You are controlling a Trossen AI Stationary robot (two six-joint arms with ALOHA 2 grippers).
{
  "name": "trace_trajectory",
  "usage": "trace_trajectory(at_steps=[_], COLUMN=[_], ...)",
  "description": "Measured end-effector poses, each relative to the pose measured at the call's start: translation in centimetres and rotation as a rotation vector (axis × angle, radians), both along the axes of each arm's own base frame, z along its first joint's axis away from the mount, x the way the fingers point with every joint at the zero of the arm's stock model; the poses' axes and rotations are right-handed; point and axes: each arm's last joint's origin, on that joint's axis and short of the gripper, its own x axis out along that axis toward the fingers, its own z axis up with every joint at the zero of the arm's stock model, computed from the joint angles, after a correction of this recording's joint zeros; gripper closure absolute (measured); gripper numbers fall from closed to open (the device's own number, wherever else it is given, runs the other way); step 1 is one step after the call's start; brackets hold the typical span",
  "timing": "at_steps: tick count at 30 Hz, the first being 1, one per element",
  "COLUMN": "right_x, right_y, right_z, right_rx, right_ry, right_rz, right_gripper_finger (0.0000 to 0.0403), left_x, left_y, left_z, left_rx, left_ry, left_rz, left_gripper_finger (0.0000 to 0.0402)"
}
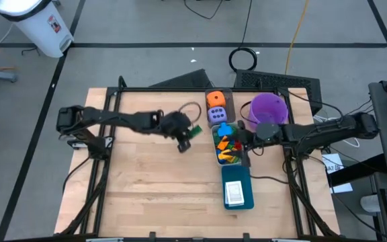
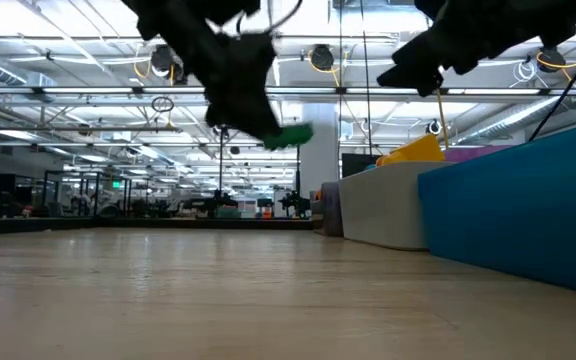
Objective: Pick & Place Toys
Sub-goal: Put the dark green game piece into the gray bin
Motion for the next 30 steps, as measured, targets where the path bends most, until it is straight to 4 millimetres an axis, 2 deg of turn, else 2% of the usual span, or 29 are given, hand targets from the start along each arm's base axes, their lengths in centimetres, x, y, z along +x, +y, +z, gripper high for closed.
trace_trajectory(at_steps=[6, 12, 17, 21, 26, 30], right_x=[2.0, 4.0, 5.3, 5.9, 6.2, 6.2], right_y=[0.1, -0.1, 0.0, 0.2, -0.2, -0.5], right_z=[-0.6, -1.9, -2.7, -2.9, -3.2, -3.2], right_rx=[0.003, 0.012, 0.061, 0.111, 0.115, 0.137], right_ry=[-0.065, -0.103, -0.143, -0.187, -0.192, -0.19], right_rz=[0.002, -0.008, 0.097, 0.17, 0.148, 0.133], right_gripper_finger=[0.0139, 0.0086, 0.007, 0.0072, 0.0094, 0.013], left_x=[1.2, 1.5, 1.5, 1.6, 1.6, 1.6], left_y=[-5.6, -8.4, -8.8, -8.7, -8.4, -8.4], left_z=[1.0, 1.9, 1.9, 2.0, 2.0, 2.0], left_rx=[0.023, 0.031, 0.045, 0.05, 0.051, 0.05], left_ry=[-0.145, -0.256, -0.264, -0.265, -0.265, -0.265], left_rz=[-0.175, -0.262, -0.266, -0.256, -0.247, -0.244], left_gripper_finger=[0.0243, 0.0258, 0.024, 0.0241, 0.0253, 0.0243])
